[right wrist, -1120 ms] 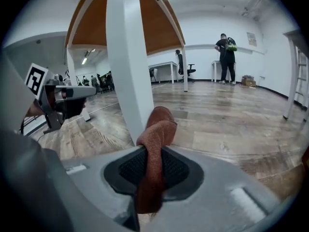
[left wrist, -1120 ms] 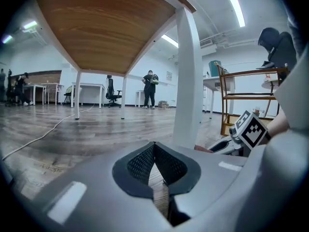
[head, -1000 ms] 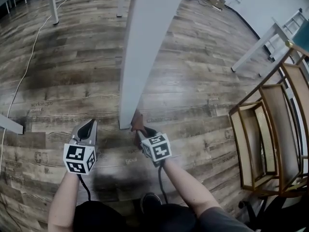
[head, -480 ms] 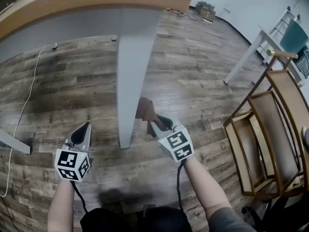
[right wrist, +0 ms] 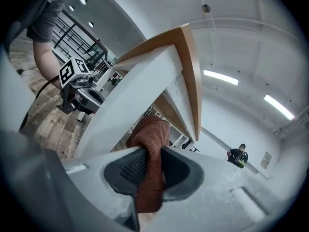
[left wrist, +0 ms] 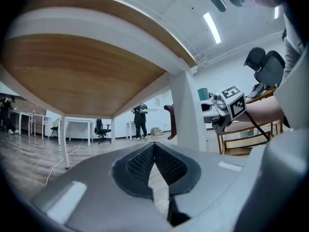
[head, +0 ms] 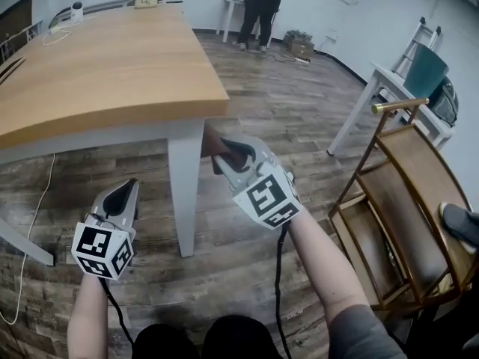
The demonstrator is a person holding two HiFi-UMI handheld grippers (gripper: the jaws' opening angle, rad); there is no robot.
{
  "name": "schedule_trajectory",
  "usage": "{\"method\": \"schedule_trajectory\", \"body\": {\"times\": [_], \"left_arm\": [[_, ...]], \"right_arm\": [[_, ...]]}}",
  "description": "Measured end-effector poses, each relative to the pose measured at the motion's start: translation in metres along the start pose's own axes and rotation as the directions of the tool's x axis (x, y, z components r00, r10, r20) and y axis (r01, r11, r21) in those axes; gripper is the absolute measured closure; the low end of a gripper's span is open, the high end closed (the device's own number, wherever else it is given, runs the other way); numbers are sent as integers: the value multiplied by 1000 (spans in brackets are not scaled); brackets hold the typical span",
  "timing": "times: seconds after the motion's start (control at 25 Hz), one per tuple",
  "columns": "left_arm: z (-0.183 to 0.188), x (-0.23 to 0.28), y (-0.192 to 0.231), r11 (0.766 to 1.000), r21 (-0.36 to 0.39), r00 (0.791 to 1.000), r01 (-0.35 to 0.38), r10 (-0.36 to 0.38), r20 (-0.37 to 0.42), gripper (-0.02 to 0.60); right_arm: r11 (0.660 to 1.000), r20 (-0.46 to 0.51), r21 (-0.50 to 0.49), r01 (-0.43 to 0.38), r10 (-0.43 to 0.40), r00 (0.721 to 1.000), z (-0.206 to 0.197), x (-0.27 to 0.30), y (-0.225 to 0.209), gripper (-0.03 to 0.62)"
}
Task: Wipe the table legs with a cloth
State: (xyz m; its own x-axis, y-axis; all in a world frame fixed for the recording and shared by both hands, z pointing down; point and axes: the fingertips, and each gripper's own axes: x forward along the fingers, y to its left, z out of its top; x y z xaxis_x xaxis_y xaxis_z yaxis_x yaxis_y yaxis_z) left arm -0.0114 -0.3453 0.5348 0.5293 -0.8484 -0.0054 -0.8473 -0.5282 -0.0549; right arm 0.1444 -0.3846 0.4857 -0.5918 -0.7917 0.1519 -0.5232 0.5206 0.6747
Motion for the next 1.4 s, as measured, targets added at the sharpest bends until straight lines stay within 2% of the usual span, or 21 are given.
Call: {"method": "schedule_trajectory", "body": {"times": [0.2,0.44,0.68,0.92,1.12,1.4], "left_arm": [[50,0,-4,1000,23,998,13,-14,59,563],[47,-2,-7,1000,19,998,14,-15,66,563],[-6,-6,-12,1000,6,1000,16,-16,-13,563],[-68,-13,-12,998,-68,997,-5,0,-74,563],[-134,-20,-12,991,-129,987,-31,10,-160,563],[-223,-35,-2,982,-165,963,-92,46,-264,563]], "right_arm": [[990,59,-142,5,3,998,44,3,-13,528],[975,81,-223,-3,21,997,44,9,2,528],[967,38,-250,-46,57,998,9,13,35,528],[966,-40,-223,-129,123,992,-50,19,91,528],[968,-107,-144,-204,189,976,-107,27,139,528],[957,-177,-74,-281,265,948,-177,45,211,528]]}}
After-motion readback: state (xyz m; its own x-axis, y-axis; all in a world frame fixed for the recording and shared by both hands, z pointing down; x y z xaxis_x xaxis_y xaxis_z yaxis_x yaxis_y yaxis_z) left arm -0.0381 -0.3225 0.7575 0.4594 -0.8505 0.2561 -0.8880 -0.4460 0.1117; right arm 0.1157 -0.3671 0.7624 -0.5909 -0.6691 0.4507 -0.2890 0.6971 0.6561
